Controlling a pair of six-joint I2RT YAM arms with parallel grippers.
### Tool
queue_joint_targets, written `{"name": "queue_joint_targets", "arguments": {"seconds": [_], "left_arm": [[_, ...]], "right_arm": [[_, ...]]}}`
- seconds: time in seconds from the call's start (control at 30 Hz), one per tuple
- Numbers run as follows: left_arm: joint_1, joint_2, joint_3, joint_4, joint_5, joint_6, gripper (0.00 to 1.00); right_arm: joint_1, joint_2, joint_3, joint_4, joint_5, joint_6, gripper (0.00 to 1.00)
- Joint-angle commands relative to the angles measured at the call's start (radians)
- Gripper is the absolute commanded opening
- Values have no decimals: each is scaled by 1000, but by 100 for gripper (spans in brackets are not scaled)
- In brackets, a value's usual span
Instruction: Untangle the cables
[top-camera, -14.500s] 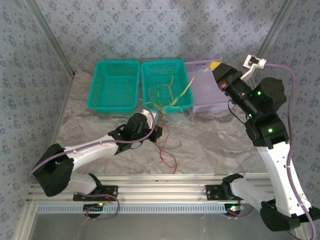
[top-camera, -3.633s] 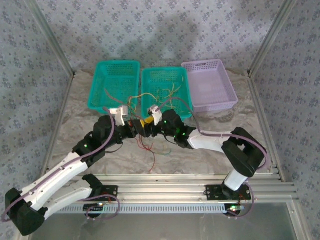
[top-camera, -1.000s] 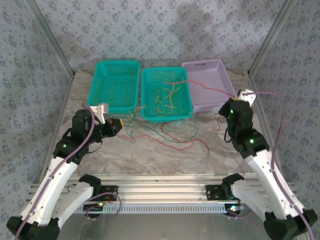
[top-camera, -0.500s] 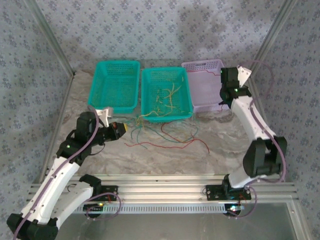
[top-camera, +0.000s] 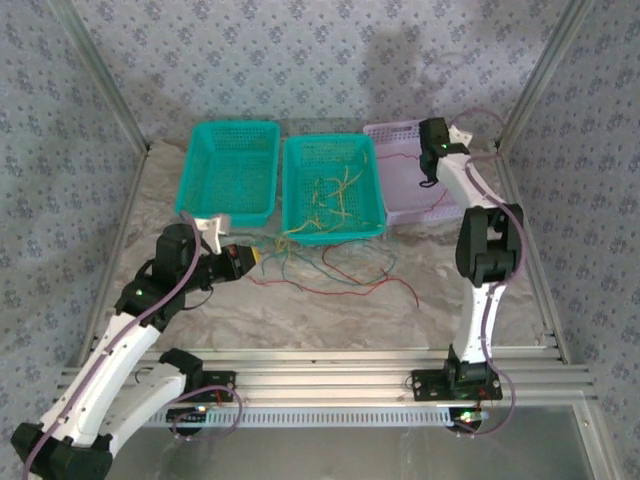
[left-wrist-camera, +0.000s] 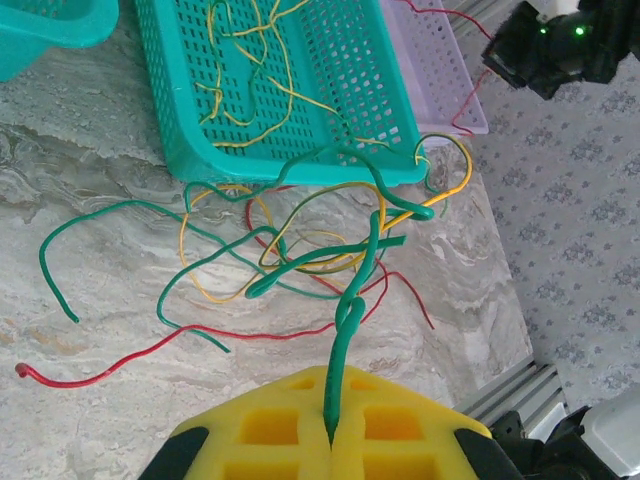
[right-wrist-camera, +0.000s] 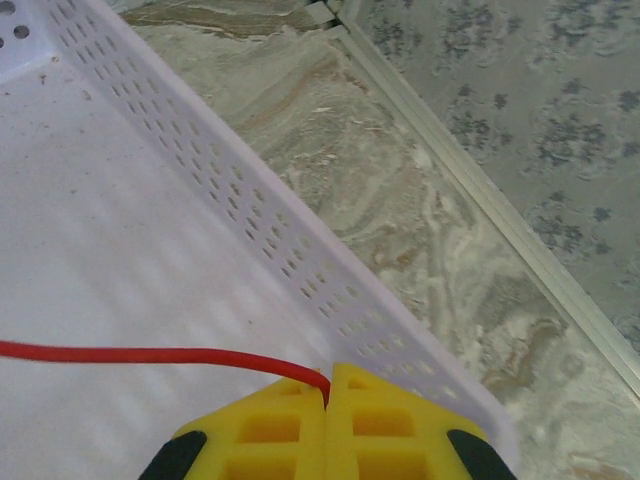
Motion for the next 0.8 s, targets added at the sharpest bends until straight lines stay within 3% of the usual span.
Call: {"name": "queue_joint_targets", "arguments": {"seconds": [0.0,0.2,0.27,0.33,0.43,0.5,0.63,0.77], "left_arm": [[-12,9,-3,42,5,-13,0],[-27,22,-9,54,1,-18,0],[-29,26,-10,58,-1,-19,0],[-32,28,-9,61,-2,-18,0],[-32,32,-7,63,-4,-16,0],[-34,39,-5,70,-3,-18,0],[-39,55,-1,89,0,-24,0],[-42,60,5,94,-24,-34,0]], "right_arm": [[11,76,107,-61,25,-40,0],[15,199,285,-160,-59,-63,0],[16,196,296,-171,-104,-65,14],[17,160,277,-163,-122,-51,35],[22,48,191,-83,-113,-70,52],[22,-39,112,-12,-121,-113,58],[30,-209,14,28,-127,-113,60],[95,-436,-199,184,-322,-151,60]]}}
